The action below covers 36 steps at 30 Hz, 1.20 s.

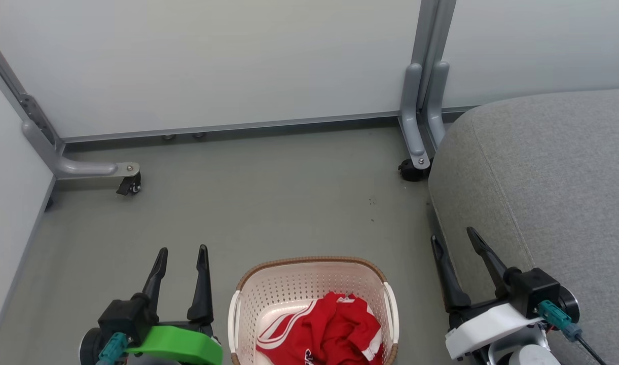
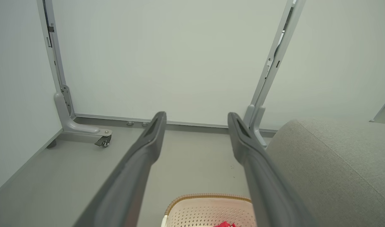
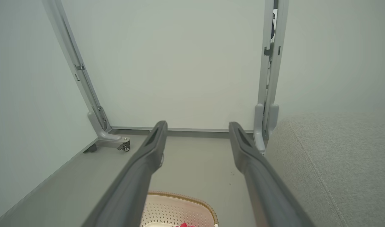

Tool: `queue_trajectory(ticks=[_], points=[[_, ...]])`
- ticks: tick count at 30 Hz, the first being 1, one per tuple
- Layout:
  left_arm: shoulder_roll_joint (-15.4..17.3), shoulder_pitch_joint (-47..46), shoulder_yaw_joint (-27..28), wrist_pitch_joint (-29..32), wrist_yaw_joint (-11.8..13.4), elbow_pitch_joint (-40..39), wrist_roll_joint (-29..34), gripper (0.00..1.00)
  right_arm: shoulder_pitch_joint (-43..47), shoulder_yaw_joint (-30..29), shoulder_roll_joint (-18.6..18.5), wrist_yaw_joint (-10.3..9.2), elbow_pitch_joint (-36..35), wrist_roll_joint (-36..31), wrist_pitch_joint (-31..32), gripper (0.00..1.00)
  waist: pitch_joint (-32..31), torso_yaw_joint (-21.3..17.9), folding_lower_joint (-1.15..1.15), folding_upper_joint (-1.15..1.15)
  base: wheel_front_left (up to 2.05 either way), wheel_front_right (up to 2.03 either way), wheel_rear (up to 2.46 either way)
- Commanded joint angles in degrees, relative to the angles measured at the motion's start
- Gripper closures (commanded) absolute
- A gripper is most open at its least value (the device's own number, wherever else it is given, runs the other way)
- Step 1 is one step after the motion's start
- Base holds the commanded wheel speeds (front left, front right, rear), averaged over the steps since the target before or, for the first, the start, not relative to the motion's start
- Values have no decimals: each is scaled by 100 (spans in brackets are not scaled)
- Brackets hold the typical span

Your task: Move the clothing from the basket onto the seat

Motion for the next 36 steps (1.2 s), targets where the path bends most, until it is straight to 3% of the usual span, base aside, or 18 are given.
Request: queue_trajectory(ticks=[1, 10, 36], points=[[19, 45, -17, -43, 48, -22, 137, 0, 73, 27, -34, 2, -6, -126, -49, 0, -4, -1, 0, 0, 0, 0, 0], [22, 91, -64, -137, 52, -48, 499, 0, 93, 80, -40, 1, -21, -453, -140, 0, -6, -8, 0, 0, 0, 0, 0], [21, 90, -18, -116, -60, 62, 628, 0, 86, 86, 24, 1, -45, -384, -125, 0, 55, -4, 0, 0, 0, 0, 0]])
